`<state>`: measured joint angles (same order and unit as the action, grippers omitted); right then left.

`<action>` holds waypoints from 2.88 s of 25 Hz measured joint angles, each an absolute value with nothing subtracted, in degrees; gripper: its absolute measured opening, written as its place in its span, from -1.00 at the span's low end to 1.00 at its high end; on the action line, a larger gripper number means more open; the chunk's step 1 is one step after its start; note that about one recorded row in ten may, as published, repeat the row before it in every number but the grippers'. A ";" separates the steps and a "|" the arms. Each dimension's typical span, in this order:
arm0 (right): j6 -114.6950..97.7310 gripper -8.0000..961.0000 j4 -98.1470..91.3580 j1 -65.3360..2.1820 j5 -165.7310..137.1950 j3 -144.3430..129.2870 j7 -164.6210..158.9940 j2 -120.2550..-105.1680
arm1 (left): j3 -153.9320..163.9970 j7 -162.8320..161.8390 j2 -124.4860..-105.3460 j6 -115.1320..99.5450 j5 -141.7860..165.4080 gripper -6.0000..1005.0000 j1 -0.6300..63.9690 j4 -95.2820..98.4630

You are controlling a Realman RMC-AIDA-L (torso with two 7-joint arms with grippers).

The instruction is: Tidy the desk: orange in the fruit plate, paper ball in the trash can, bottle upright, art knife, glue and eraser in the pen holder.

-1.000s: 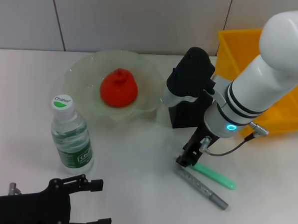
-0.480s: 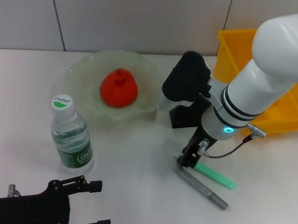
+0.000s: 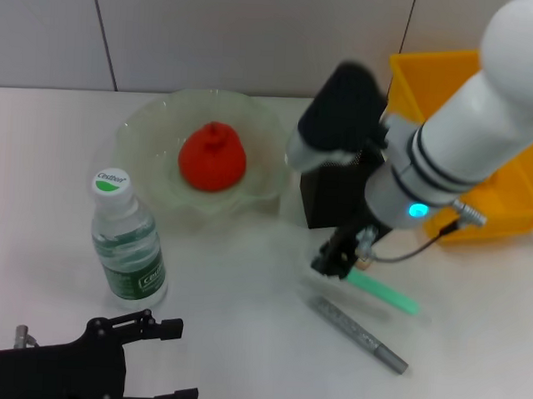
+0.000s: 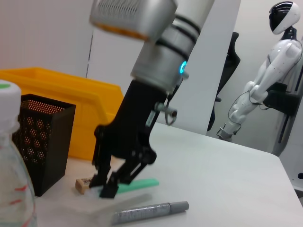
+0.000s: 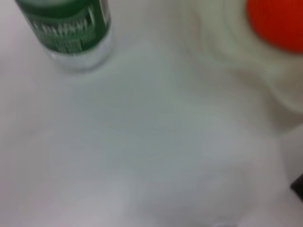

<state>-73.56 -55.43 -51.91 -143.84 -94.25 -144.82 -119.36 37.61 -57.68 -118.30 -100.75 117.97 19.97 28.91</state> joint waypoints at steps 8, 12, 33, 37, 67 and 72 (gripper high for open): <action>-81.26 -0.57 -85.74 -41.30 -145.66 -85.11 -145.09 -119.27 | 35.94 -55.96 -118.20 -100.76 117.28 0.72 20.22 27.61; -77.30 -0.55 -96.51 -35.51 -144.52 -81.80 -144.22 -119.33 | 35.92 -55.96 -118.23 -100.65 117.25 0.72 20.32 27.57; -51.59 -0.45 -70.80 -39.33 -133.40 -78.10 -129.89 -119.27 | 36.04 -56.54 -118.46 -100.59 116.67 0.72 20.84 27.32; -49.06 -0.43 -66.67 -40.22 -128.23 -78.16 -125.03 -119.33 | 36.03 -56.54 -118.46 -100.52 116.64 0.72 20.84 26.84; -67.28 -0.11 -76.45 -38.07 -135.56 -77.63 -134.36 -119.07 | 35.94 -56.61 -118.40 -99.51 116.61 0.72 20.85 26.01; -83.43 -0.10 -80.66 -41.03 -143.00 -78.14 -140.90 -119.16 | 35.97 -56.61 -118.46 -99.55 116.58 0.72 20.91 26.02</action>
